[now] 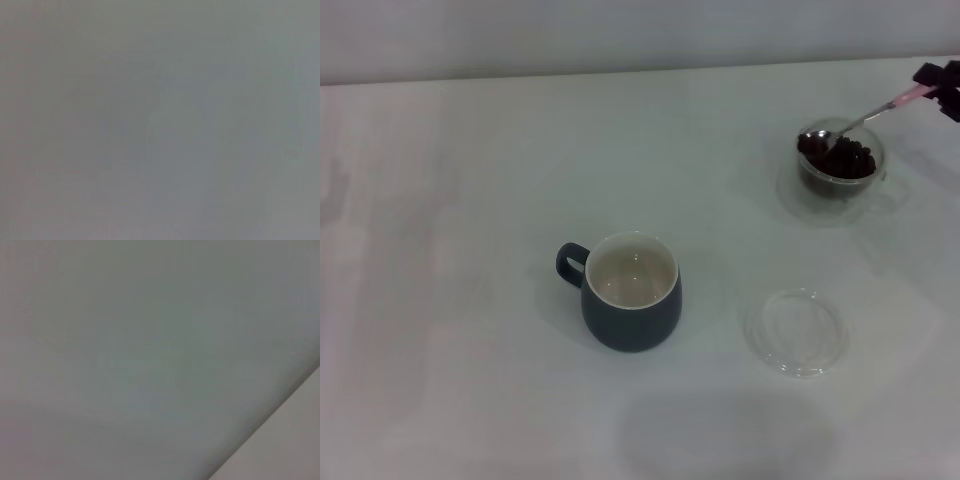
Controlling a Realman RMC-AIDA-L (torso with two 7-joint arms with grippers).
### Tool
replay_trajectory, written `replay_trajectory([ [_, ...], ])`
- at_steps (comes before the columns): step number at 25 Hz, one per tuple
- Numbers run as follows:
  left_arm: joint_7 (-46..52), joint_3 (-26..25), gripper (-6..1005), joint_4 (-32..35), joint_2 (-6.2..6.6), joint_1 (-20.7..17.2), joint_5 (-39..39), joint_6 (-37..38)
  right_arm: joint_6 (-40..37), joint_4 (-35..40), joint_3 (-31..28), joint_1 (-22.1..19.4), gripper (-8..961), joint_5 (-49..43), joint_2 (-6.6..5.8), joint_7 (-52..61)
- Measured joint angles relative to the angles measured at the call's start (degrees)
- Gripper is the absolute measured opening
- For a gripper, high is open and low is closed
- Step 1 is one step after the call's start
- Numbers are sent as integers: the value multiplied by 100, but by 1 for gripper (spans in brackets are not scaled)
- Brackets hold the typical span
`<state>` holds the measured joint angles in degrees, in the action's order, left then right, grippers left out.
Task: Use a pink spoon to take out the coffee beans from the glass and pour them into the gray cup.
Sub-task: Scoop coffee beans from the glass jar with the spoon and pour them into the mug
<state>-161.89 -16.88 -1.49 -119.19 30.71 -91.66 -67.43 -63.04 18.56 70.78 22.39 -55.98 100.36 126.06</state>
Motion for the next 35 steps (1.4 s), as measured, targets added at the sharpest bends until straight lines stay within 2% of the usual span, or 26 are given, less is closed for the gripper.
replay_trajectory([
  [7, 0, 0, 805, -17, -7, -30, 0, -5, -582, 0, 28, 261, 153, -416, -127, 350],
  [11, 0, 0, 804, -18, -8, -44, -1, -7, -814, 0, 68, 412, 153, -601, -114, 469],
  [22, 0, 0, 805, -24, -8, -16, -1, -7, -988, -6, 563, 1070, 153, -891, 166, 686],
  [25, 0, 0, 804, -26, -8, -14, 0, -7, -1023, -5, 729, 1267, 152, -896, 288, 713],
  [26, 0, 0, 804, -26, -8, -17, 0, -7, -1023, -5, 729, 1267, 152, -896, 288, 713],
  [35, 0, 0, 805, -26, -8, -23, 0, -7, -782, 412, 1013, 1319, 152, -1078, 641, 640],
])
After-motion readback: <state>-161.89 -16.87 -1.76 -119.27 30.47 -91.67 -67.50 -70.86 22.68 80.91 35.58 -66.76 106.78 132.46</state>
